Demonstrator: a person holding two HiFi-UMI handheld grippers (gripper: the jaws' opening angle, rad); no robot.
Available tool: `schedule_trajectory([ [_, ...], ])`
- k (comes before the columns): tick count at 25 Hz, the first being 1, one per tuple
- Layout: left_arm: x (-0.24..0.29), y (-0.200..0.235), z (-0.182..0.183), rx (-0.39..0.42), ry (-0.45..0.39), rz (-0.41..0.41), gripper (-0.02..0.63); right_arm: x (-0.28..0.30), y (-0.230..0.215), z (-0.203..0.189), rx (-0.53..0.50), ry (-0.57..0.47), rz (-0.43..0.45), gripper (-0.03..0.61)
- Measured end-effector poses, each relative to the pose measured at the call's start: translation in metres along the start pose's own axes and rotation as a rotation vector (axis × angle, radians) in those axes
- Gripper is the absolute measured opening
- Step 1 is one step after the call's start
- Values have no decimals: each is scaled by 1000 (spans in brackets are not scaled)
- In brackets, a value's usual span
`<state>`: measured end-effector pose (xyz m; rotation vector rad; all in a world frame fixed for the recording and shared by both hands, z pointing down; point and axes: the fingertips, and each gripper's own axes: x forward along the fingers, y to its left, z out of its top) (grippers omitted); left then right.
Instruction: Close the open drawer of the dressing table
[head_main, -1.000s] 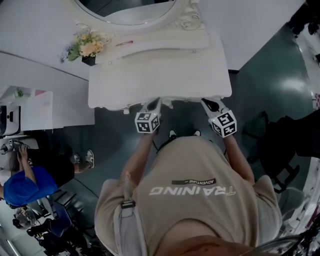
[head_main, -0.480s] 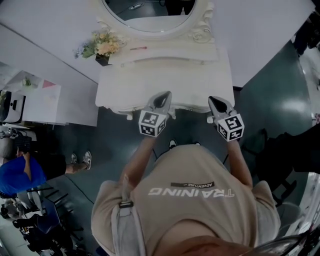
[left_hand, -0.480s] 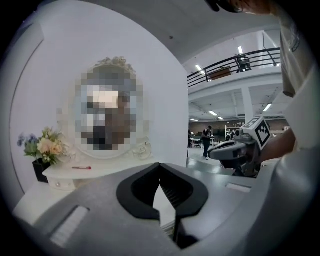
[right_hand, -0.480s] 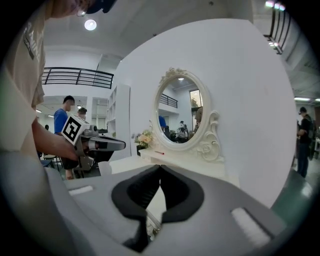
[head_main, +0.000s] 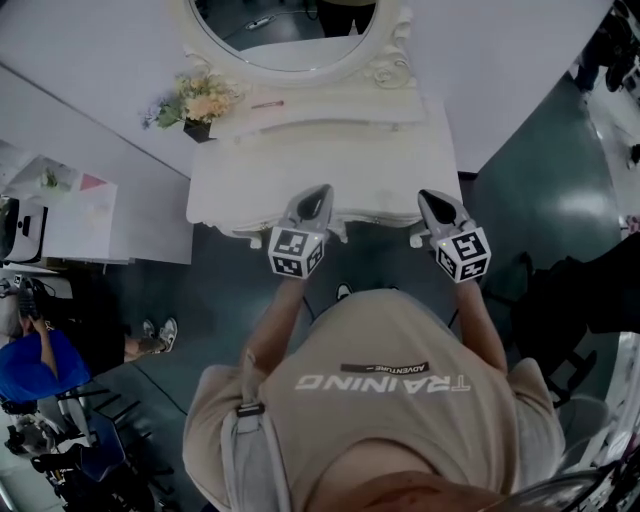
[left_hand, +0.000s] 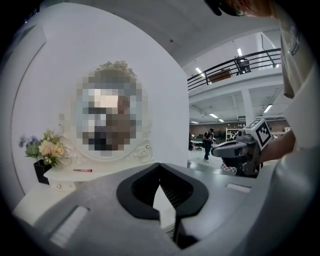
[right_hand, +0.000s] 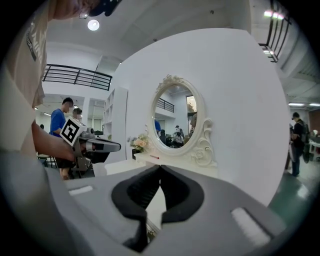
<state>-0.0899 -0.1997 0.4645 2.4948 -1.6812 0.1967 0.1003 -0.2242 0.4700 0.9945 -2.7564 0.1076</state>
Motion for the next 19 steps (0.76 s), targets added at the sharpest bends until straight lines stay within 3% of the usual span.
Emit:
schedule_trajectory([
  [19, 13, 9, -27, -21, 45, -23, 0, 2, -4, -18, 23, 12, -31, 5],
])
